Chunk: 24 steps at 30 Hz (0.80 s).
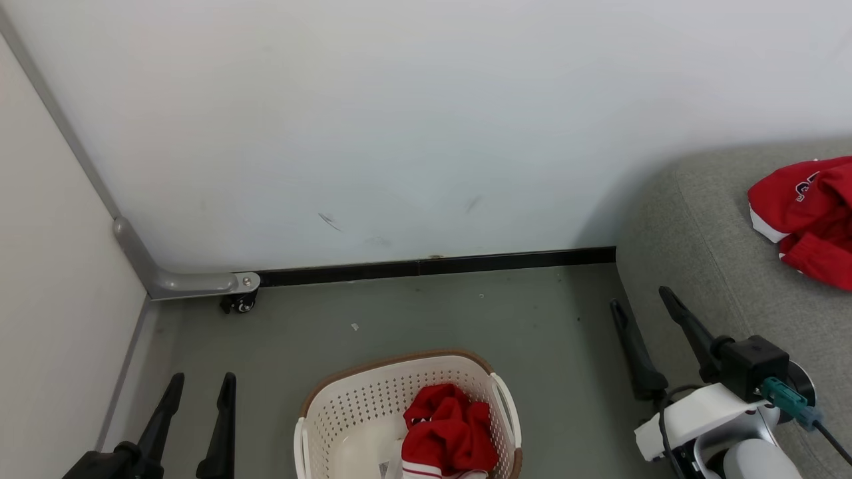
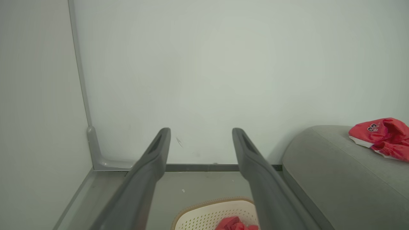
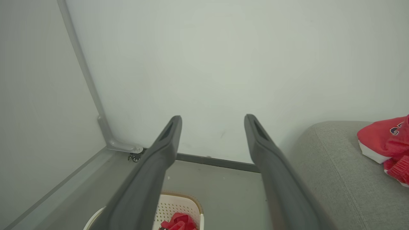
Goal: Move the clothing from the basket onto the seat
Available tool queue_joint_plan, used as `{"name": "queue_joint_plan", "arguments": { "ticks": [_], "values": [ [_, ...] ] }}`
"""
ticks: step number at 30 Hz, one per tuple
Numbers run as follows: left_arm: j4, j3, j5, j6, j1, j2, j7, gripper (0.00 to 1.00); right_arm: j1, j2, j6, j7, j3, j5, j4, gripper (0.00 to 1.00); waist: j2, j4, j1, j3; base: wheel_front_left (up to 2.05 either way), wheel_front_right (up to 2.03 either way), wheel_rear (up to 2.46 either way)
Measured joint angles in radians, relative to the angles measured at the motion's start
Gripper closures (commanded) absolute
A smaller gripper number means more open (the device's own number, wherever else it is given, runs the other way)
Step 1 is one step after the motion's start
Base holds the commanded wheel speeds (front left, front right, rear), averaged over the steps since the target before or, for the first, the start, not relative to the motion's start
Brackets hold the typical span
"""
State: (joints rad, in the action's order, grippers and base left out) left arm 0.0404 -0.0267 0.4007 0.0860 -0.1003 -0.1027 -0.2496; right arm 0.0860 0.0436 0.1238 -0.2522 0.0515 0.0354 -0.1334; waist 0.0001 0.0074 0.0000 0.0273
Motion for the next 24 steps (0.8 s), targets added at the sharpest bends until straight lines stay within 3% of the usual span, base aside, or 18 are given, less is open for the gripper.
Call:
{"name": "queue_joint_plan", "arguments": {
  "ticks": [14,24],
  "values": [
    [0.04,-0.113,0.0,0.032,0.017,-0.02,0.006,0.0,0.008,0.0,0.0,0.0,-0.013,-0.008,0.03,0.0,0.0,-0.026,0.0,-0.043,0.0,0.0,0.0],
    [0.075,-0.214,0.002,0.04,0.082,-0.056,0.082,0.0,0.077,0.001,0.0,0.0,-0.025,-0.027,0.059,0.0,0.0,-0.038,0.0,-0.105,0.0,0.0,0.0]
  ]
}}
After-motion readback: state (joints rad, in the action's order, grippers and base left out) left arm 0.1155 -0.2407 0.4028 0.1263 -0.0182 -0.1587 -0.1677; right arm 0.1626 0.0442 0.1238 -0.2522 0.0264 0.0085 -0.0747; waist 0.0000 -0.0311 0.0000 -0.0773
